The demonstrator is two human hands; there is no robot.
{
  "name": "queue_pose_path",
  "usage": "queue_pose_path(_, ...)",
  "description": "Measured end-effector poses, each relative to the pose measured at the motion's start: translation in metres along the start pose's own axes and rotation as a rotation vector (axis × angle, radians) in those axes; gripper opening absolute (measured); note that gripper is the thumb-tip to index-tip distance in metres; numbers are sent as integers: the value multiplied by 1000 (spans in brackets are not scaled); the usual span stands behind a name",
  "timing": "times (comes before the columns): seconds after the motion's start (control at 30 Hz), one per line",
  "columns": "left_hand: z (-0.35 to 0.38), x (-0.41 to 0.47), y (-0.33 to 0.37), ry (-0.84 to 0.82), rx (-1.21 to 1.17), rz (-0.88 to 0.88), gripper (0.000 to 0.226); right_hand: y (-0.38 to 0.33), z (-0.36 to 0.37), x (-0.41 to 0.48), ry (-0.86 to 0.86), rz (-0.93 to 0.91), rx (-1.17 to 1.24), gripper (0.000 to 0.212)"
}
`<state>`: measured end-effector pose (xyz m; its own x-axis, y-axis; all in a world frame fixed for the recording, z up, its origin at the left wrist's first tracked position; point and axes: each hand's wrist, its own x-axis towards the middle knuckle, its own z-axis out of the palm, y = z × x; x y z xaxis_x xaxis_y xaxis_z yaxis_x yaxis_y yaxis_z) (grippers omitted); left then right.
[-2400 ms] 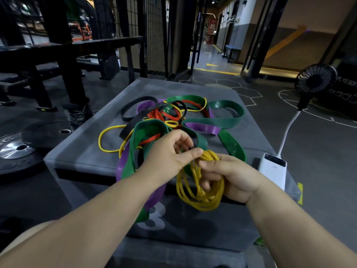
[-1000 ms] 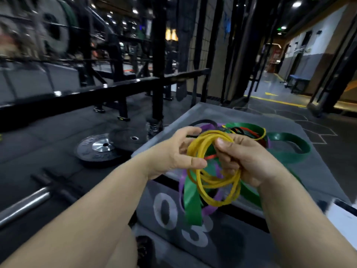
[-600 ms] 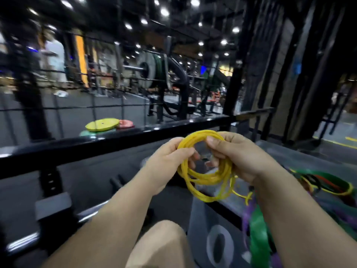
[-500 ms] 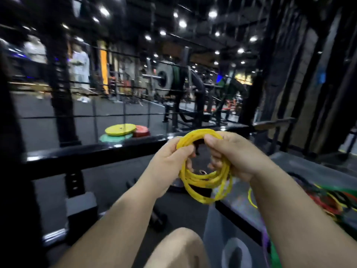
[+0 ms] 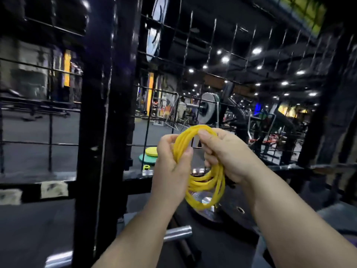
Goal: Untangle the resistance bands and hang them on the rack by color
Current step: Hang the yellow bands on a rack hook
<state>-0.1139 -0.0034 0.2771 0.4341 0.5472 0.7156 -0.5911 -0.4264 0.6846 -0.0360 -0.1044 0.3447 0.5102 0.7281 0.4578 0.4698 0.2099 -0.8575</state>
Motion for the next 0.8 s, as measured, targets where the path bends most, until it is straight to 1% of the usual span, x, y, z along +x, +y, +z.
queue_pose_path(0.07, -3, 9, 5, 50, -15, 32, 15, -7, 5, 7, 10, -22, -5, 29)
queue_pose_path(0.17, -7, 27, 16, 102, -1, 57, 18, -16, 7, 20, 19, -44, 11, 28)
queue_pose_path(0.27, -9, 45, 24, 107, 129, 35, 20, -21, 4, 34, 55, -36, 15, 27)
queue_pose_path(0.43, -10, 66, 26, 110, 336, -43, 25, -12, 7, 53, 192, -2, -34, 30)
queue_pose_path(0.5, -9, 68, 22, 103, 379, -49, 24, -5, 11, 57, 219, 28, -21, 29)
queue_pose_path(0.57, -8, 68, 16, 108, 420, -43, 25, 1, 16, 61, 231, 89, 56, 28)
queue_pose_path(0.7, -7, 67, 9, 110, 504, -58, 33, 6, 25, 62, 244, 276, 330, 32)
queue_pose_path(0.8, -8, 68, 7, 117, 563, -85, 42, 8, 28, 61, 242, 333, 420, 34)
